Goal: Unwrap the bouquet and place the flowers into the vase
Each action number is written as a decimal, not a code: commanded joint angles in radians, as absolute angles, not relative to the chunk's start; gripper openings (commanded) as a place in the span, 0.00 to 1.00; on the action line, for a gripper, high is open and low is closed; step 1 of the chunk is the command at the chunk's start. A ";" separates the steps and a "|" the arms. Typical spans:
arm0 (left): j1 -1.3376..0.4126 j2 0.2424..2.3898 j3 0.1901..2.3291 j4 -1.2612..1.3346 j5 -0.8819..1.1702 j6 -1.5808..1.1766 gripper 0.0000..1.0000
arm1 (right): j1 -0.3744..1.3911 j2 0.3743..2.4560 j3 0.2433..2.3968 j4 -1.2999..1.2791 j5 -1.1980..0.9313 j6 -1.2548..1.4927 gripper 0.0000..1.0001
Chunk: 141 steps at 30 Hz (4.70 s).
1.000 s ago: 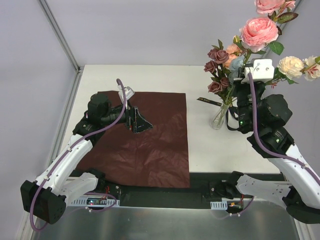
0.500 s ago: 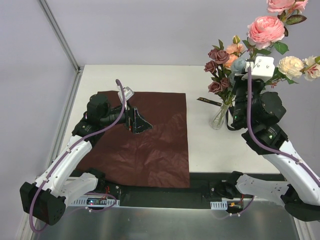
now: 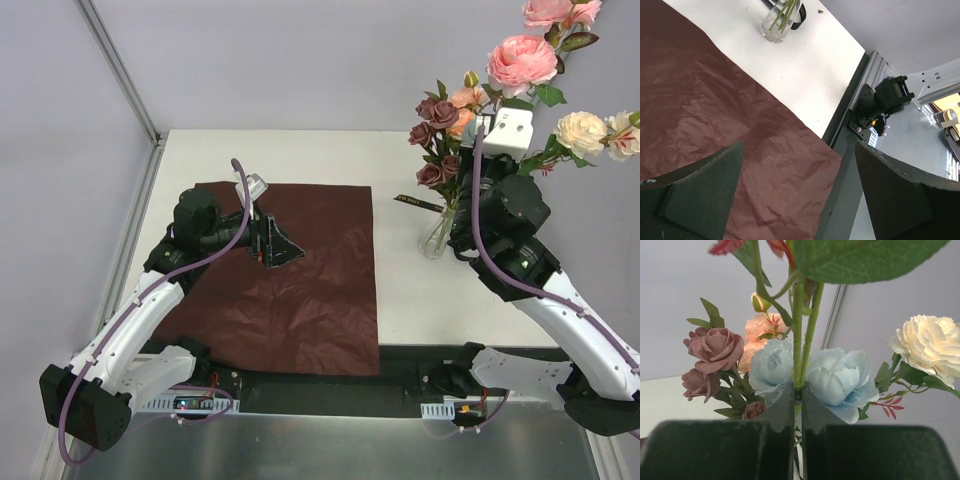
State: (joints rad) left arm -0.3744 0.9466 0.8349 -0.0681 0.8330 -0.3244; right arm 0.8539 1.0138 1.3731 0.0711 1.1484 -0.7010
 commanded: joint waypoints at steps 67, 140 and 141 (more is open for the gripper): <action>-0.387 0.925 0.815 -0.057 0.836 -0.318 0.91 | 0.491 0.870 0.891 -0.124 0.661 -0.279 0.01; -0.387 0.969 0.825 -0.055 0.821 -0.324 0.91 | 0.483 0.989 1.376 -0.986 0.420 -0.061 0.97; -0.387 0.968 0.824 -0.055 0.822 -0.324 0.91 | 0.483 0.980 1.373 -0.995 0.414 -0.061 0.97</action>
State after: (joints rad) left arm -0.3744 0.9760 0.8196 -0.0696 0.8265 -0.3256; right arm 0.4858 0.9989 1.3228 -0.9108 0.4297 -0.0887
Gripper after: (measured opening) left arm 0.908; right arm 0.969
